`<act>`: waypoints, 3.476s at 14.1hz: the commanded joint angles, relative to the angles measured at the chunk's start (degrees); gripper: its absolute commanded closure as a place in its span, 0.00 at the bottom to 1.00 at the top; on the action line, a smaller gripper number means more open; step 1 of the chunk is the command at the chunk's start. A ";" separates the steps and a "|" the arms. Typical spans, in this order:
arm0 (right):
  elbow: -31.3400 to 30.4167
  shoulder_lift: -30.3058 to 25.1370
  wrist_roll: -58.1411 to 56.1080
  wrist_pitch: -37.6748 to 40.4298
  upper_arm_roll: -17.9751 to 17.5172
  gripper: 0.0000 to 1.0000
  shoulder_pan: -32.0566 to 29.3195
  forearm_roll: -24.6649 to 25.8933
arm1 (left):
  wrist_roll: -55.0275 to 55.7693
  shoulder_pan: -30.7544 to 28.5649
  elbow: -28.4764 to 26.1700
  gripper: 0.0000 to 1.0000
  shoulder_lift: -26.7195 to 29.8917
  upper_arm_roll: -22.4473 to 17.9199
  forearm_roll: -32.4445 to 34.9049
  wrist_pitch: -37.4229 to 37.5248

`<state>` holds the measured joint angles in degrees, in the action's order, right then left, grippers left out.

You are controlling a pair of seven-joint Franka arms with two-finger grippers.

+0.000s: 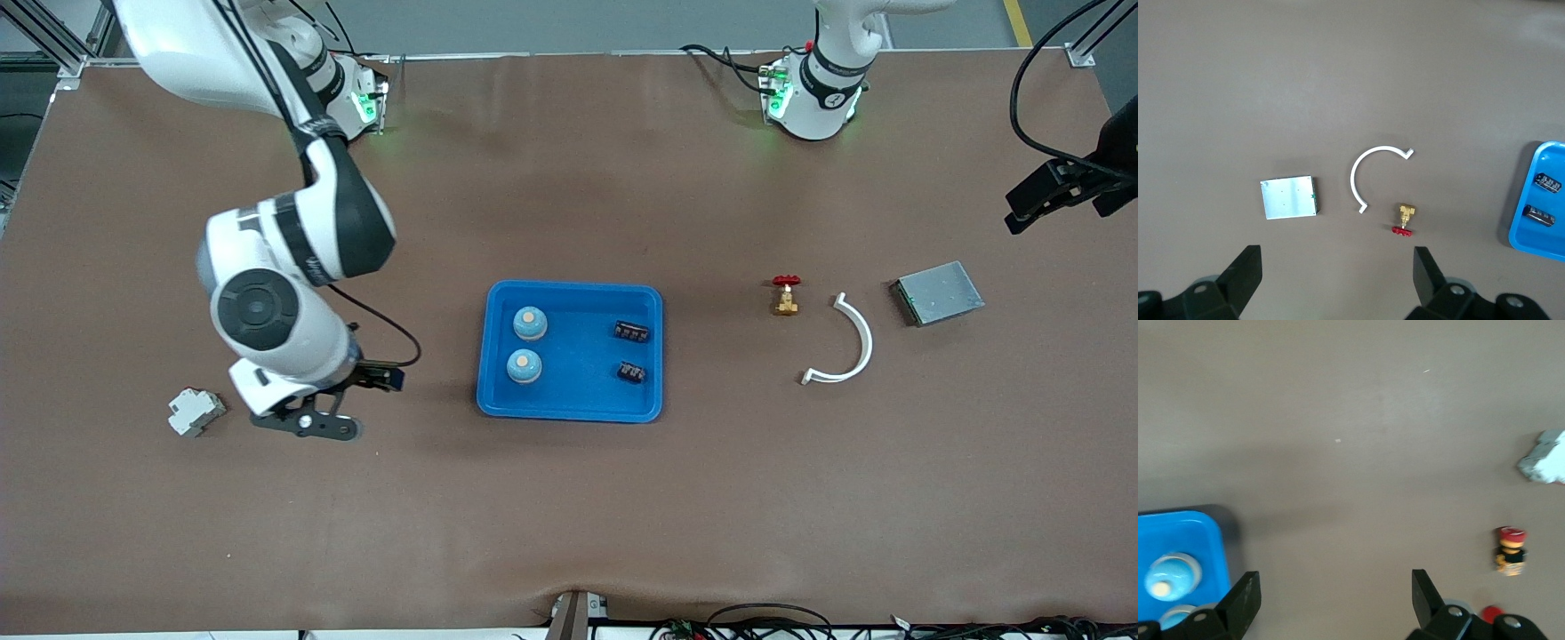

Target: Place electrolytic capacitor and blue bell in tray

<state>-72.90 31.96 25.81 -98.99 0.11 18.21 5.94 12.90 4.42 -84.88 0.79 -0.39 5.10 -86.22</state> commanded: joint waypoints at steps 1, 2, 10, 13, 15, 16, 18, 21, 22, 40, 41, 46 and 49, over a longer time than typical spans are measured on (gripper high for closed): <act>-7.07 -6.28 -6.11 -0.33 -1.08 0.00 -4.14 0.13 | -1.03 -0.38 -1.26 0.00 1.67 -0.05 -0.89 1.14; -8.04 -7.51 -8.04 -0.24 -1.08 0.00 -5.28 0.13 | -1.03 -0.38 -1.34 0.00 1.67 -0.05 -0.89 1.14; -12.34 -16.21 -25.28 2.75 -1.08 0.00 -15.21 0.04 | -1.03 -0.29 -4.59 0.00 4.39 0.22 -0.89 1.23; -13.85 -20.61 -25.64 4.24 -1.08 0.00 -17.76 0.04 | -1.03 0.14 -5.21 0.00 4.66 0.31 -0.97 0.97; -14.20 -23.25 -25.11 6.08 -0.55 0.00 -19.35 -4.15 | -0.94 0.24 -5.21 0.00 4.48 1.18 -0.97 0.97; -14.20 -24.22 -24.94 7.48 0.32 0.00 -20.14 -6.27 | -0.94 0.24 -5.39 0.00 4.31 1.53 -0.97 0.97; -14.20 -25.98 -25.02 8.55 0.94 0.00 -20.41 -6.47 | -0.94 0.24 -5.39 0.00 4.13 1.62 -0.97 0.79; -15.59 -28.44 -24.94 8.73 0.86 0.00 -20.94 -6.55 | -1.03 0.24 -5.12 0.00 4.13 1.71 -1.76 0.79; -16.65 -29.49 -24.85 8.38 0.86 0.00 -20.94 -6.73 | -1.03 0.15 -5.04 0.00 4.13 1.63 -2.46 0.79; -17.11 -32.49 -22.04 10.92 0.86 0.00 -21.20 -8.75 | -2.70 -1.35 -3.81 0.00 4.04 1.27 -4.66 0.26; -16.40 -32.31 -22.12 10.92 0.86 0.00 -21.20 -8.49 | -2.70 -1.35 -3.72 0.00 4.04 1.27 -4.75 0.26; -14.99 -31.61 -21.51 13.03 0.86 0.00 -21.37 -8.22 | -2.53 -1.17 -3.02 0.00 3.78 1.27 -5.10 0.35; -14.99 -31.61 -21.42 13.03 0.86 0.00 -21.37 -8.31 | -2.35 -1.26 -3.01 0.00 3.78 1.27 -4.93 0.79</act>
<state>-88.71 0.42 3.78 -86.89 1.50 -2.25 -2.05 11.30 3.47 -87.93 3.77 0.71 0.78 -85.69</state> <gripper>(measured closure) 0.000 0.000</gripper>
